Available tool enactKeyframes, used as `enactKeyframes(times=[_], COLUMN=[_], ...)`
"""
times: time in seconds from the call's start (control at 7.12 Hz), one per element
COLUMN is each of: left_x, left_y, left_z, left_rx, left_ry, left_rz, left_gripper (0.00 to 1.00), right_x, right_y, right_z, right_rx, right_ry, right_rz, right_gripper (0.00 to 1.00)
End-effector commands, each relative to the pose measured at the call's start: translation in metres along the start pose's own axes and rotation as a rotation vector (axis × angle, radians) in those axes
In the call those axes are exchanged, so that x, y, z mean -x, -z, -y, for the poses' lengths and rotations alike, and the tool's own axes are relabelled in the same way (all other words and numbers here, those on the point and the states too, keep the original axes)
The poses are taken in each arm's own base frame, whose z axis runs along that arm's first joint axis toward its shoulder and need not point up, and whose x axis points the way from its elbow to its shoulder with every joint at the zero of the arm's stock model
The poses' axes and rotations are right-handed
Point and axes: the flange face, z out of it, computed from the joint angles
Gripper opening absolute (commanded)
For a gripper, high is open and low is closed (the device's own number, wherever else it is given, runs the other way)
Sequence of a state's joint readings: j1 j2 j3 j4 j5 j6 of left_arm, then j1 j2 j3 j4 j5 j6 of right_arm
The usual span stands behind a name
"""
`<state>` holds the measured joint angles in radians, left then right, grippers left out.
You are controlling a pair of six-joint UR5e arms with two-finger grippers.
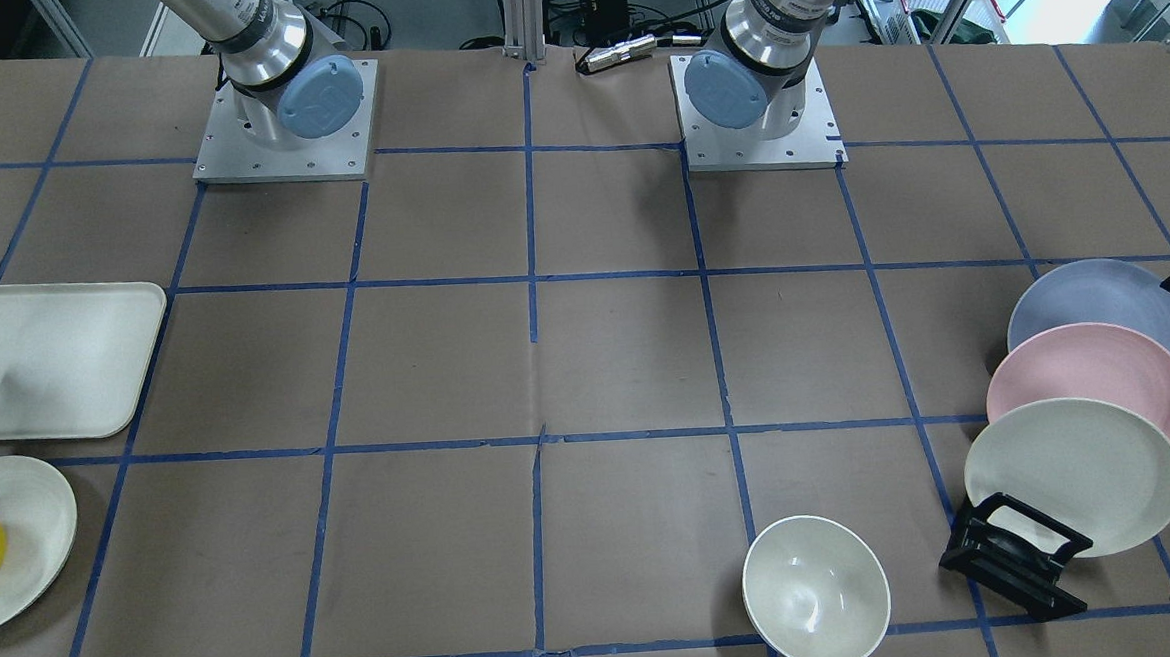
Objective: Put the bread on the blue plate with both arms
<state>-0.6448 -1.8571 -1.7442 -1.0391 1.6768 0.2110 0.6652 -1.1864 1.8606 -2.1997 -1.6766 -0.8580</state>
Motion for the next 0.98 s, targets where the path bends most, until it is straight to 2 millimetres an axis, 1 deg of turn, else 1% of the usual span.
enactKeyframes(times=[0.0, 0.14, 0.28, 0.42, 0.7, 0.84], left_x=[-0.003, -0.003, -0.003, -0.004, -0.003, -0.002], left_y=[-0.008, -0.012, -0.017, -0.019, -0.018, -0.016], left_z=[0.0, -0.001, -0.001, -0.001, -0.001, 0.0], left_rx=[0.005, 0.015, 0.024, 0.029, 0.029, 0.034], left_ry=[0.0, 0.007, 0.012, 0.012, 0.013, 0.01], left_rz=[-0.057, -0.055, -0.058, -0.059, -0.059, -0.062], left_gripper=[0.96, 0.96, 0.91, 0.75, 0.26, 0.2], right_x=[0.003, 0.008, 0.009, 0.011, 0.01, 0.012], right_y=[-0.005, -0.005, -0.006, -0.01, -0.012, -0.015], right_z=[0.004, 0.008, 0.01, 0.011, 0.012, 0.011], right_rx=[0.001, 0.001, -0.004, 0.0, 0.002, 0.006], right_ry=[0.006, 0.016, 0.019, 0.021, 0.034, 0.04], right_rz=[0.003, 0.002, 0.008, 0.016, 0.017, 0.021], right_gripper=[1.0, 1.0, 1.0, 1.0, 1.0, 1.0])
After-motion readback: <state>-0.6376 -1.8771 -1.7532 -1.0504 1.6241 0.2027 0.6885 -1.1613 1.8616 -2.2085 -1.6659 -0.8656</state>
